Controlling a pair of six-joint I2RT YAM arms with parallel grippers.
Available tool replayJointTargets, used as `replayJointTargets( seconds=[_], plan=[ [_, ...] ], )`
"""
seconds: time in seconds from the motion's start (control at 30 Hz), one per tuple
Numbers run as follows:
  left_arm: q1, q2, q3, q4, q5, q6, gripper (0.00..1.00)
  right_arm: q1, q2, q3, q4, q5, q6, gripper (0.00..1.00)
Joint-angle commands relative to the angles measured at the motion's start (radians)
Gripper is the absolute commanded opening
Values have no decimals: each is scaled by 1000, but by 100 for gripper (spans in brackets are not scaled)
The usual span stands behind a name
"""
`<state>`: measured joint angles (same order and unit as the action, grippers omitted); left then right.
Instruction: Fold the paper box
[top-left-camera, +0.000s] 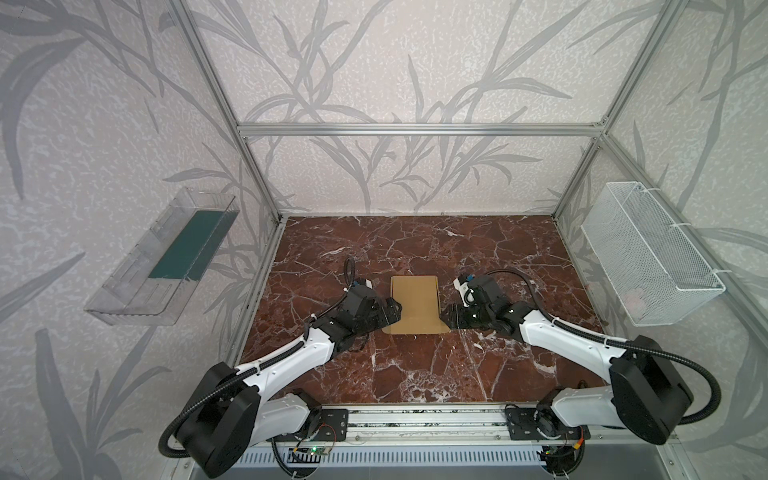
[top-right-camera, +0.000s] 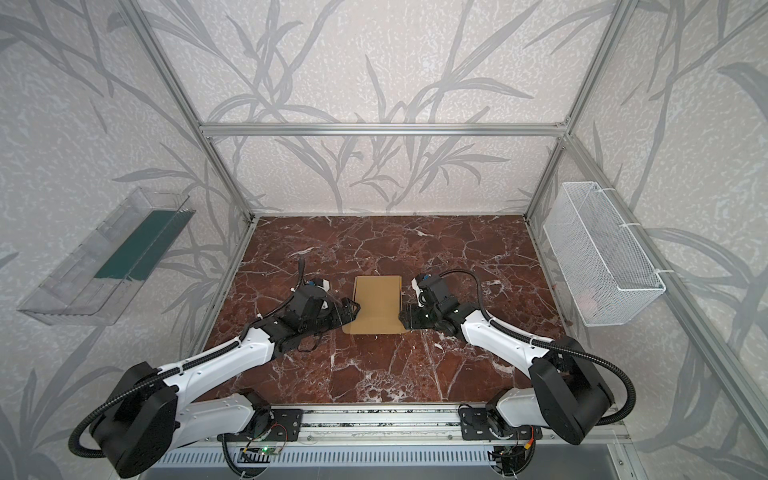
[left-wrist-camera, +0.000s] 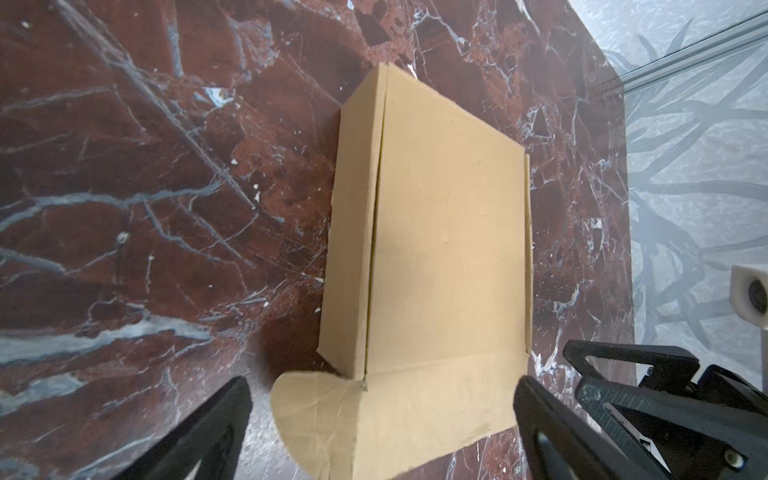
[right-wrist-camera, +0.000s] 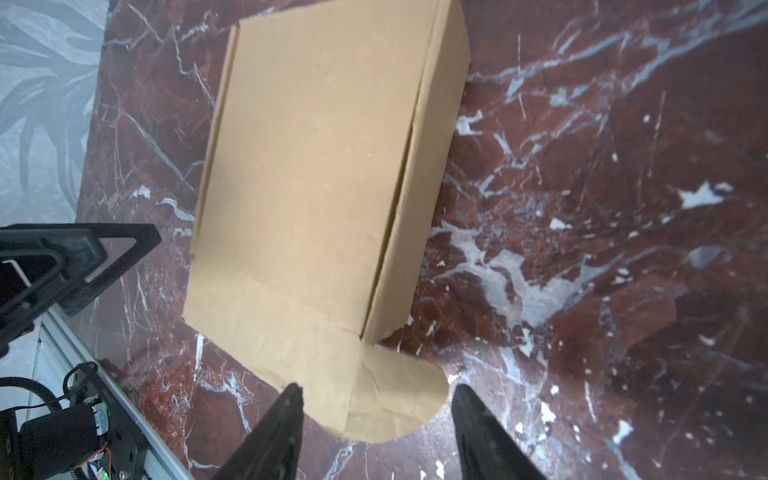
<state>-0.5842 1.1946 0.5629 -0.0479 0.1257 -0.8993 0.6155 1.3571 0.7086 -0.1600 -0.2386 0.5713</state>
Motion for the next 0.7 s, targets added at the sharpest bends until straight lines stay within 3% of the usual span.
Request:
replayJointTargets(
  seconds=[0.0,0.67],
  plan=[
    [-2,0,-9,13,19,-22,99,8,11,-13,48,-21,26,58],
    [-25,102,-21,143,52,-90,99,50,109,5,118,-28,58,57]
  ],
)
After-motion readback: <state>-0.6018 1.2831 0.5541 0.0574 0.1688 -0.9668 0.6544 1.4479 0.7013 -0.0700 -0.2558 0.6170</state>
